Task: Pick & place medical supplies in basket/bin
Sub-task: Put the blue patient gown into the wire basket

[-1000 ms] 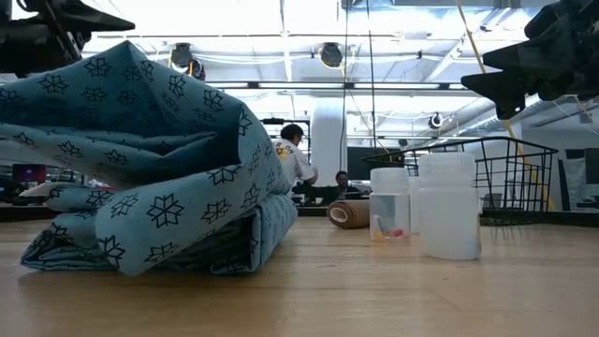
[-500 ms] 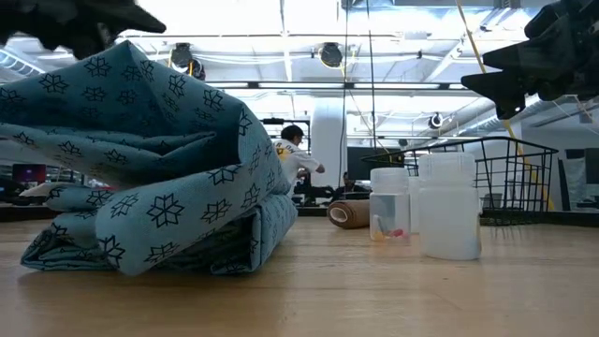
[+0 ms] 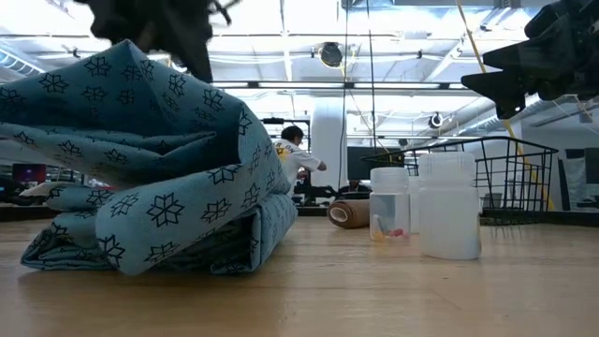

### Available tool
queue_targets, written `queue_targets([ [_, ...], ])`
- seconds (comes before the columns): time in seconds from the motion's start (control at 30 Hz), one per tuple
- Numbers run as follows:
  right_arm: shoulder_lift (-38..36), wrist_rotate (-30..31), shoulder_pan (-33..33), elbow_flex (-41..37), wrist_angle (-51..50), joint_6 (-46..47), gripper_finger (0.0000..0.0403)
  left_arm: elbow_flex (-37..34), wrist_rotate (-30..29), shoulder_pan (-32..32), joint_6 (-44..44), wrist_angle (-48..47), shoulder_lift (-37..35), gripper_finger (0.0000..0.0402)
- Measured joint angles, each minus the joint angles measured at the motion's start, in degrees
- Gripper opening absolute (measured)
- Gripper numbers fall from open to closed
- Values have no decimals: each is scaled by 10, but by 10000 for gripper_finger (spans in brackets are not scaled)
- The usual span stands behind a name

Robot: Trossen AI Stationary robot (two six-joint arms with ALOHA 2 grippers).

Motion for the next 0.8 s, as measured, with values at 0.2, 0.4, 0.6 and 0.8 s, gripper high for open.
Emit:
queue_targets([
  [0.2,0,0,0,0,0,0,222,-1,-22,-41,-149,57,61,310],
  [0.4,0,0,0,0,0,0,220,0,-83,-69,-198,164,113,310],
  [0.6,0,0,0,0,0,0,222,2,-59,-66,-242,200,186,310],
  [0.8,0,0,0,0,0,0,220,3,-44,-64,-242,203,207,310],
])
